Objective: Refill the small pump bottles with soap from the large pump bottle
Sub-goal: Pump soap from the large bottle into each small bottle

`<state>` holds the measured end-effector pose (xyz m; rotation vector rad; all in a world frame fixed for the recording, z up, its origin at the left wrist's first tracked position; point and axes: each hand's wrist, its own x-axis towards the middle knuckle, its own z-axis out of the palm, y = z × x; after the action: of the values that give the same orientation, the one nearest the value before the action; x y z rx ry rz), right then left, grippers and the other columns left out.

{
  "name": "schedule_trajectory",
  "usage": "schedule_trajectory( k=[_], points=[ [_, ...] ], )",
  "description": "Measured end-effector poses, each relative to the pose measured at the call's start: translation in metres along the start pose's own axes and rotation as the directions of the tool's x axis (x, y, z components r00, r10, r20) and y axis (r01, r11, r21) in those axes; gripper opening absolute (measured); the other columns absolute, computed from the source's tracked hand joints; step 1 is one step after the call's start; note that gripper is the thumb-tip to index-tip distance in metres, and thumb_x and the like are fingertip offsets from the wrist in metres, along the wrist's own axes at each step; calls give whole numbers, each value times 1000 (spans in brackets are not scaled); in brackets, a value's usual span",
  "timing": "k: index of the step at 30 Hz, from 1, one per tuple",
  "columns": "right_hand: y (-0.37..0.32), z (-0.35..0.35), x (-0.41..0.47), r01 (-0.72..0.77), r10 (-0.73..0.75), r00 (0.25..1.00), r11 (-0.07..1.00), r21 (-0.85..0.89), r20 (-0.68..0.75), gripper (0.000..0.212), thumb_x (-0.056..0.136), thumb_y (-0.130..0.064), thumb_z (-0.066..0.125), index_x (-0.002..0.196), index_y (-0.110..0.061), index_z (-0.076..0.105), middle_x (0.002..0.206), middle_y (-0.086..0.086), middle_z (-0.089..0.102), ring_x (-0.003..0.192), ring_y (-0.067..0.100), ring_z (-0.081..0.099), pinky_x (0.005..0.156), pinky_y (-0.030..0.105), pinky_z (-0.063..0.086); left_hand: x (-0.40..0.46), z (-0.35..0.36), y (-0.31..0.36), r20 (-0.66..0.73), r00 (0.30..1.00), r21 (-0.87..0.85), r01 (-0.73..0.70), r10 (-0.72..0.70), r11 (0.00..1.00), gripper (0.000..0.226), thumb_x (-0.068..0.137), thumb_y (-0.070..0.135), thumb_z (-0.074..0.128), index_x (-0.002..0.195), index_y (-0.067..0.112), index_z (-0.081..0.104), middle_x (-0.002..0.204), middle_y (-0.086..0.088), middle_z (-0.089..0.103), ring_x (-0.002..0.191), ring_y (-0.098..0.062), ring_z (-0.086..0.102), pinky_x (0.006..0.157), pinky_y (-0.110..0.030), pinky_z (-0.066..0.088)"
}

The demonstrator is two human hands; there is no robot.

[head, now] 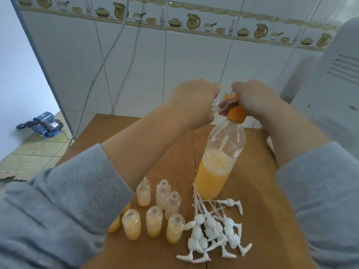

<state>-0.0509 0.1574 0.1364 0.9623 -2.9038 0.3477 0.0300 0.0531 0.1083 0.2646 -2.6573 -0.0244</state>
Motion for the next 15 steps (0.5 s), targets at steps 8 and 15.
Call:
schedule_trajectory(
  k=[8, 15],
  points=[
    [-4, -12, 3, -120, 86, 992, 837, 534, 87, 32, 98, -20, 38, 69, -13, 49, 64, 1, 56, 50, 10, 54, 44, 18, 42, 1, -12, -2, 31, 999, 12, 10, -10, 1000, 18, 82, 16, 57, 83, 22, 40, 68, 7, 38, 58, -9, 37, 48, -25, 27],
    [-2, 6, -1, 38, -39, 999, 999, -35, -24, 12, 93, -12, 52, 89, -1, 54, 101, 20, 61, 90, 31, 54, 71, 31, 36, 1, -2, -3, 88, 996, -48, 34, -30, 998, 18, 81, 16, 57, 86, 22, 40, 71, 8, 39, 64, -13, 43, 50, -24, 29]
  ],
)
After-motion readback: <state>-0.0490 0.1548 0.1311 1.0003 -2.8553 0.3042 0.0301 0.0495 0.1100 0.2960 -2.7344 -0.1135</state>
